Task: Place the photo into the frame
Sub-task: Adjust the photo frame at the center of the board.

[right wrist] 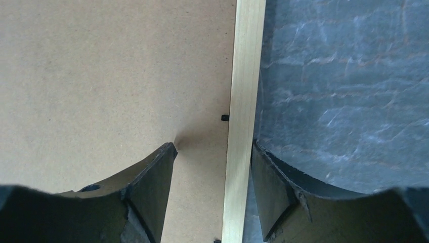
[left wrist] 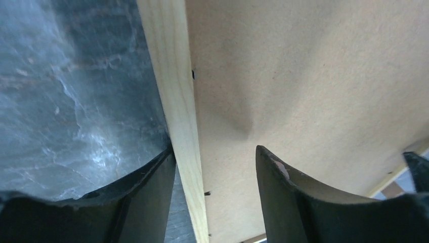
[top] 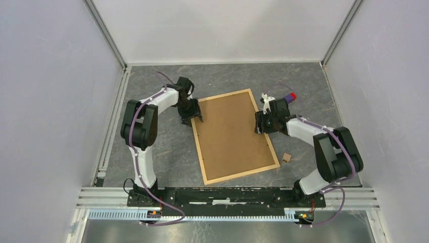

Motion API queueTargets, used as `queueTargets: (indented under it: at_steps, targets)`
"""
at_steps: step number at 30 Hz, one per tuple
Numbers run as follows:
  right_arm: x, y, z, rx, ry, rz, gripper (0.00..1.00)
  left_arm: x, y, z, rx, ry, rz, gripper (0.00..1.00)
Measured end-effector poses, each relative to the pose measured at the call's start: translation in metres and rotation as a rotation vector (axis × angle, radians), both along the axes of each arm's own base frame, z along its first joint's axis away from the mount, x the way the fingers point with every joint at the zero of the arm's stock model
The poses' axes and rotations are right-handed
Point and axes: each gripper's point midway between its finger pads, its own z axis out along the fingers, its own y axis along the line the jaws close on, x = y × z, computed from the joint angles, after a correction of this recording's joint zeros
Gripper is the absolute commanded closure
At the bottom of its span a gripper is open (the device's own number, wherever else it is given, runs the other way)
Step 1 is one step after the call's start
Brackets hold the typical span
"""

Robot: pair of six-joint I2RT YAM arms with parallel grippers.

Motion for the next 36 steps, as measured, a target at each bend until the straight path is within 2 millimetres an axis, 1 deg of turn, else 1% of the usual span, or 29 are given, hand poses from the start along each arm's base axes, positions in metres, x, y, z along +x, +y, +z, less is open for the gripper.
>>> queueTargets:
  at_steps: [3, 4, 5, 7, 8, 10, 11, 12, 13, 14, 15, 16, 17, 18, 19, 20, 21, 23, 24, 25, 27, 28, 29, 31, 32, 33, 36]
  targets:
    - [-0.01, 0.008, 0.002, 0.079, -0.056, -0.032, 0.37, 0.015, 0.001, 0.001, -0.025, 0.029, 0.02, 0.31]
    - [-0.015, 0.012, 0.003, 0.107, -0.069, -0.041, 0.36, 0.023, 0.001, 0.001, -0.025, 0.032, 0.027, 0.27]
    - [-0.019, 0.017, 0.004, 0.134, -0.078, -0.048, 0.36, 0.036, 0.002, 0.002, -0.028, 0.022, 0.036, 0.23]
    - [-0.026, 0.032, 0.006, 0.187, -0.087, -0.048, 0.36, 0.069, 0.003, 0.005, -0.033, -0.033, 0.056, 0.2]
    - [-0.03, 0.041, 0.007, 0.212, -0.082, -0.038, 0.36, 0.091, 0.002, 0.008, -0.038, -0.078, 0.065, 0.17]
    - [-0.045, 0.069, 0.01, 0.288, -0.043, 0.018, 0.34, 0.141, -0.001, 0.016, -0.056, -0.181, 0.081, 0.1]
    - [-0.057, 0.086, 0.011, 0.337, -0.008, 0.068, 0.34, 0.162, -0.005, 0.02, -0.073, -0.227, 0.083, 0.04]
    - [-0.066, 0.097, 0.013, 0.367, 0.016, 0.104, 0.33, 0.178, -0.011, 0.025, -0.09, -0.265, 0.077, 0.02]
    - [-0.075, 0.106, 0.014, 0.383, 0.035, 0.144, 0.32, 0.186, -0.017, 0.03, -0.089, -0.289, 0.065, 0.0]
    - [-0.083, 0.11, 0.016, 0.383, 0.051, 0.179, 0.32, 0.187, -0.019, 0.035, -0.072, -0.3, 0.055, 0.0]
    - [-0.083, 0.109, 0.016, 0.369, 0.052, 0.188, 0.32, 0.184, -0.021, 0.039, -0.049, -0.301, 0.047, 0.0]
    - [-0.081, 0.105, 0.017, 0.338, 0.052, 0.188, 0.31, 0.18, -0.021, 0.048, -0.023, -0.309, 0.042, 0.0]
    - [-0.076, 0.099, 0.018, 0.302, 0.04, 0.181, 0.31, 0.176, -0.02, 0.053, 0.0, -0.31, 0.044, 0.0]
    - [-0.068, 0.092, 0.023, 0.26, 0.019, 0.169, 0.3, 0.168, -0.018, 0.062, 0.021, -0.32, 0.042, 0.0]
    - [-0.059, 0.085, 0.029, 0.225, -0.01, 0.16, 0.3, 0.153, -0.013, 0.067, 0.054, -0.314, 0.043, 0.0]
    - [-0.05, 0.079, 0.036, 0.194, -0.039, 0.15, 0.3, 0.13, -0.006, 0.076, 0.082, -0.303, 0.04, 0.01]
    - [-0.037, 0.072, 0.045, 0.161, -0.076, 0.134, 0.3, 0.114, 0.0, 0.083, 0.103, -0.294, 0.04, 0.02]
    - [-0.015, 0.059, 0.063, 0.112, -0.138, 0.104, 0.3, 0.075, 0.02, 0.102, 0.142, -0.305, 0.049, 0.04]
    - [0.0, 0.05, 0.074, 0.087, -0.167, 0.081, 0.3, 0.056, 0.031, 0.11, 0.161, -0.313, 0.055, 0.05]
    - [0.01, 0.044, 0.08, 0.073, -0.186, 0.064, 0.31, 0.039, 0.042, 0.118, 0.176, -0.328, 0.063, 0.05]
    - [0.039, 0.029, 0.092, 0.041, -0.213, 0.016, 0.32, 0.008, 0.059, 0.128, 0.197, -0.356, 0.08, 0.07]
    - [0.053, 0.023, 0.095, 0.032, -0.22, -0.006, 0.32, -0.002, 0.065, 0.129, 0.205, -0.361, 0.086, 0.07]
    - [0.065, 0.019, 0.095, 0.024, -0.22, -0.021, 0.33, -0.017, 0.073, 0.128, 0.216, -0.368, 0.094, 0.07]
    - [0.082, 0.013, 0.089, 0.015, -0.202, -0.04, 0.35, -0.043, 0.084, 0.116, 0.233, -0.344, 0.104, 0.08]
    - [0.091, 0.011, 0.083, 0.007, -0.181, -0.048, 0.35, -0.058, 0.088, 0.105, 0.238, -0.318, 0.113, 0.08]
    - [0.097, 0.011, 0.075, 0.002, -0.162, -0.049, 0.37, -0.069, 0.091, 0.096, 0.241, -0.293, 0.119, 0.08]
    - [0.109, 0.015, 0.055, -0.012, -0.111, -0.037, 0.42, -0.097, 0.089, 0.062, 0.201, -0.219, 0.132, 0.09]
